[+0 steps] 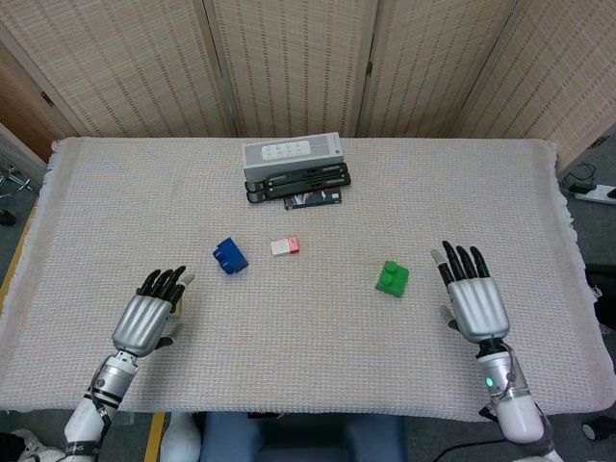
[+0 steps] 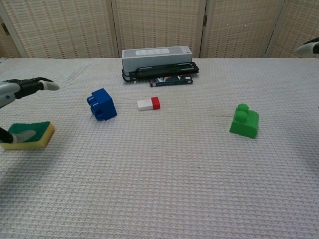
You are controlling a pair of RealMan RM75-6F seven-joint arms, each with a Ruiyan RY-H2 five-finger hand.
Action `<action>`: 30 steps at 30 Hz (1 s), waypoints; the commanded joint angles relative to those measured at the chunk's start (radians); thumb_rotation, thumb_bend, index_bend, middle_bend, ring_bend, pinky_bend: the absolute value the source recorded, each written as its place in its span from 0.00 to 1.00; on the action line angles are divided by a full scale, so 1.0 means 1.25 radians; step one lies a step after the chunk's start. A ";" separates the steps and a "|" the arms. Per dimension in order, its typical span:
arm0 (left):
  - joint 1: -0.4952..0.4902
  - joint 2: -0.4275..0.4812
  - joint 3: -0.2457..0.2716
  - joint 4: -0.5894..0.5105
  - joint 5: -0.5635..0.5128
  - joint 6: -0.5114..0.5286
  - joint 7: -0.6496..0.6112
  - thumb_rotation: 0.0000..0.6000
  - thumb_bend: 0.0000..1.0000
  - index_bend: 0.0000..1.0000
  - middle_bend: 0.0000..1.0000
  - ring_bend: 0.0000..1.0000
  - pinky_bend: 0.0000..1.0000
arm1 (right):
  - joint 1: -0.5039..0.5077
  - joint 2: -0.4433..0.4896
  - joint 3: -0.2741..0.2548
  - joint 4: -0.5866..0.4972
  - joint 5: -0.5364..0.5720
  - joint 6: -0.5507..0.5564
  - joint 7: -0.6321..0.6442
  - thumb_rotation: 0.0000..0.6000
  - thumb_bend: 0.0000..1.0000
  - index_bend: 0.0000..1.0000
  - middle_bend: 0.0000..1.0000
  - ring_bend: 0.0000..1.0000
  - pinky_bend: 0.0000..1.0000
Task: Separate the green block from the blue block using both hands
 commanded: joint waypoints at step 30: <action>0.178 0.039 0.040 -0.035 0.171 0.147 0.017 1.00 0.40 0.01 0.00 0.00 0.00 | -0.173 -0.080 0.006 0.105 -0.166 0.019 0.139 1.00 0.34 0.00 0.00 0.00 0.00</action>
